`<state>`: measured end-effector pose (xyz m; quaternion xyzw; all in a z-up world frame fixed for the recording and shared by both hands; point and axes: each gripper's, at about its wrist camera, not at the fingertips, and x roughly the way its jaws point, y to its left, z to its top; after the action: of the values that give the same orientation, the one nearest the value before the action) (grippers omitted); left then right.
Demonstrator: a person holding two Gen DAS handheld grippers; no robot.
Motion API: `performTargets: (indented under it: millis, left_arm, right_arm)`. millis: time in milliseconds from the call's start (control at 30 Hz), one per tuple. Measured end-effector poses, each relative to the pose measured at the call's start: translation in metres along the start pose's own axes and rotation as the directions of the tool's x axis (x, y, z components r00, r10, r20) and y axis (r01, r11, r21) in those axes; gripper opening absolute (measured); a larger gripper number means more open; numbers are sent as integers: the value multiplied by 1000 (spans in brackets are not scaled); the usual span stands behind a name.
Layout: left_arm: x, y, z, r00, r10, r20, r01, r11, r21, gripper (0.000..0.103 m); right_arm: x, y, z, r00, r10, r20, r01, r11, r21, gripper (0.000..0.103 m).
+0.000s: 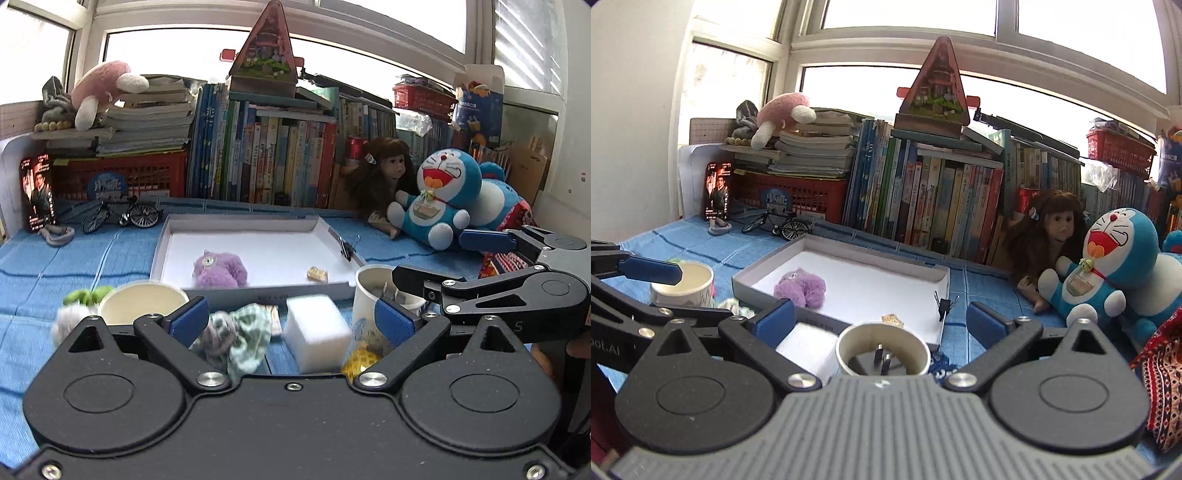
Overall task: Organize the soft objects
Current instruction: 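Withdraw the left gripper from the tray back to the table, then grasp the white fluffy plush with the left gripper while the right gripper grasps the gold hearts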
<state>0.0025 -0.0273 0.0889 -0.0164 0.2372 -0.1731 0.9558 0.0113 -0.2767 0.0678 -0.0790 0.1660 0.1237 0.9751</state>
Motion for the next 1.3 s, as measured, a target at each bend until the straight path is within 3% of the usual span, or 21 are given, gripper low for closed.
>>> performTargets:
  millis: [267,533,767,933,1100,1300]
  left_arm:
    - [-6,-5,-33,998,64,15,-65,998,27,97]
    - [-3,-10,-62,995,89,-38,-86,994,68,97]
    - [5,-5,-74,991,102,-87,-98,994,55,97]
    - [2,7,-73,986,149,-76,-147,989,31,97]
    - [-10,31,-70,971,234,-48,-233,972,24,96]
    - [-21,78,-63,930,365,-35,-367,926,-87,90]
  right_arm:
    - [-7,-3,-32,1000,25,-2,-24,997,71,102]
    - [-9,-1,-59,998,38,-53,-34,996,77,99]
    - [-9,0,-80,994,54,-98,-45,995,88,95]
    - [-8,-3,-85,994,38,-101,-27,994,107,95]
    - [-10,-10,-86,995,38,-93,-25,990,136,95]
    - [-11,1,-88,992,97,-81,-87,989,123,95]
